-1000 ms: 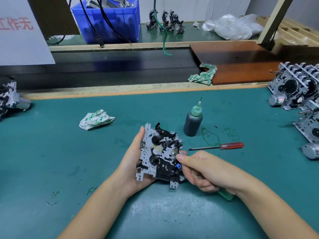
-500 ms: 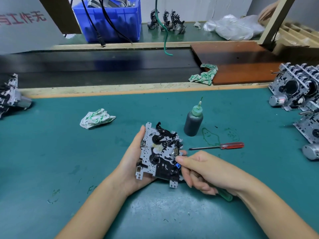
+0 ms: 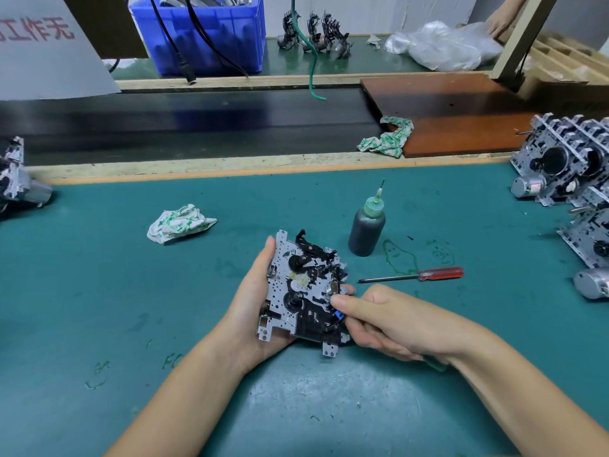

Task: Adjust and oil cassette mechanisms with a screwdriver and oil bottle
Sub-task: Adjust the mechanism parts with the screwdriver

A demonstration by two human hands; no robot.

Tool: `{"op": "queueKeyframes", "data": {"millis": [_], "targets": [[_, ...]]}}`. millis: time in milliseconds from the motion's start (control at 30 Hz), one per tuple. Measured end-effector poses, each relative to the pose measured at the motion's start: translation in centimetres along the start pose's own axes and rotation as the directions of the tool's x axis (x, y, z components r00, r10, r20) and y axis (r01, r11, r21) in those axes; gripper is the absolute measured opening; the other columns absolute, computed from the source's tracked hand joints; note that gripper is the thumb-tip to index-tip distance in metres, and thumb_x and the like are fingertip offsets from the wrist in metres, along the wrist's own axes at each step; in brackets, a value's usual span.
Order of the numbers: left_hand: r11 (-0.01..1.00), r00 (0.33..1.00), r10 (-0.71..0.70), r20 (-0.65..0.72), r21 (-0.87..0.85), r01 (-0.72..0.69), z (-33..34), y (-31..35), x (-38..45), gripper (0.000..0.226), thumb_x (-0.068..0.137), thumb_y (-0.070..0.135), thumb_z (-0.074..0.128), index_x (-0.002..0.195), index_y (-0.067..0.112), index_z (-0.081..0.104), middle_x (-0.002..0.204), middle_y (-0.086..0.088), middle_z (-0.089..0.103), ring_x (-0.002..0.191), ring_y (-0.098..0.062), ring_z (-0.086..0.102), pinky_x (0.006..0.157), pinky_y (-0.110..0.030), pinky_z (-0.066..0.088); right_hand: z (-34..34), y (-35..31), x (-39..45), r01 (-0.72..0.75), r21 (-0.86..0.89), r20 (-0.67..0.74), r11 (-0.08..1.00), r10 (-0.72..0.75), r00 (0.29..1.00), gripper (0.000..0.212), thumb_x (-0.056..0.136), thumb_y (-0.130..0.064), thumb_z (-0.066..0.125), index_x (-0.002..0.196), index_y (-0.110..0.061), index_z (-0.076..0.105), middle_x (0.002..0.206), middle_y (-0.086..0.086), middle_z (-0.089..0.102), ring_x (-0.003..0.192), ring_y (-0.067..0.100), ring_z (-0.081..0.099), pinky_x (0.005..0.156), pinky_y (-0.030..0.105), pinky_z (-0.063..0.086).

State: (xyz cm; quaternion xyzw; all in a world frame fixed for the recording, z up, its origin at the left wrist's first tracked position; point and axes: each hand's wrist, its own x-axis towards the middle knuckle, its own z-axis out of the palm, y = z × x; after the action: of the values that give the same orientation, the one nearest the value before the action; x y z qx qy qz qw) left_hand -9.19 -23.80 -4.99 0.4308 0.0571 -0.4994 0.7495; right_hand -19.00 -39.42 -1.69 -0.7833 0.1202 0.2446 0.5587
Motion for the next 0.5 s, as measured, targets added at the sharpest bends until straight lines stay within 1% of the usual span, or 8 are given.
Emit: {"op": "queueKeyframes", "data": {"millis": [133, 233, 333, 400, 500], "targets": [[1.000, 1.000, 0.010, 0.004, 0.016, -0.010, 0.11, -0.11, -0.04, 0.067, 0.084, 0.066, 0.040, 0.096, 0.011, 0.077, 0.111, -0.017, 0.069, 0.099, -0.029, 0.068, 0.079, -0.038, 0.053, -0.24, -0.05, -0.13, -0.005, -0.028, 0.029, 1.000, 0.005, 1.000, 0.064, 0.100, -0.043, 0.034, 0.040, -0.020, 0.040, 0.028, -0.001, 0.027, 0.024, 0.011, 0.022, 0.032, 0.014, 0.022], [1.000, 1.000, 0.012, 0.014, 0.024, -0.012, 0.14, -0.15, 0.03, 0.068, 0.086, 0.066, 0.037, 0.094, 0.011, 0.077, 0.110, -0.017, 0.069, 0.097, -0.028, 0.069, 0.073, -0.035, 0.058, -0.35, -0.19, -0.20, 0.001, -0.040, 0.054, 0.999, 0.002, 0.999, 0.063, 0.100, -0.043, 0.033, 0.043, -0.017, 0.039, 0.029, -0.001, 0.027, 0.024, 0.011, 0.022, 0.032, 0.015, 0.021], [1.000, 1.000, 0.005, 0.022, 0.030, -0.006, 0.18, -0.21, 0.01, 0.070, 0.087, 0.066, 0.036, 0.093, 0.010, 0.077, 0.109, -0.019, 0.069, 0.096, -0.029, 0.069, 0.072, -0.036, 0.058, -0.48, -0.14, -0.20, 0.002, -0.044, 0.058, 0.999, 0.000, 0.998, 0.064, 0.100, -0.043, 0.033, 0.043, -0.017, 0.039, 0.029, -0.001, 0.027, 0.024, 0.011, 0.022, 0.031, 0.015, 0.022], [0.999, 1.000, 0.004, 0.022, 0.033, -0.004, 0.18, -0.17, -0.03, 0.071, 0.087, 0.066, 0.036, 0.094, 0.009, 0.077, 0.109, -0.020, 0.069, 0.095, -0.030, 0.069, 0.075, -0.037, 0.057, -0.48, -0.08, -0.17, 0.012, -0.039, 0.051, 0.999, -0.010, 0.999, 0.065, 0.100, -0.043, 0.033, 0.040, -0.019, 0.040, 0.029, -0.002, 0.028, 0.024, 0.011, 0.022, 0.031, 0.015, 0.022], [1.000, 1.000, -0.002, 0.020, 0.031, 0.001, 0.16, -0.04, -0.08, 0.072, 0.088, 0.066, 0.035, 0.100, 0.007, 0.075, 0.114, -0.020, 0.067, 0.099, -0.030, 0.068, 0.084, -0.040, 0.051, -0.20, 0.19, -0.01, 0.045, 0.012, 0.035, 0.999, -0.046, 0.998, 0.069, 0.100, -0.042, 0.034, 0.036, -0.021, 0.044, 0.027, -0.004, 0.028, 0.023, 0.009, 0.023, 0.031, 0.014, 0.023]]}}
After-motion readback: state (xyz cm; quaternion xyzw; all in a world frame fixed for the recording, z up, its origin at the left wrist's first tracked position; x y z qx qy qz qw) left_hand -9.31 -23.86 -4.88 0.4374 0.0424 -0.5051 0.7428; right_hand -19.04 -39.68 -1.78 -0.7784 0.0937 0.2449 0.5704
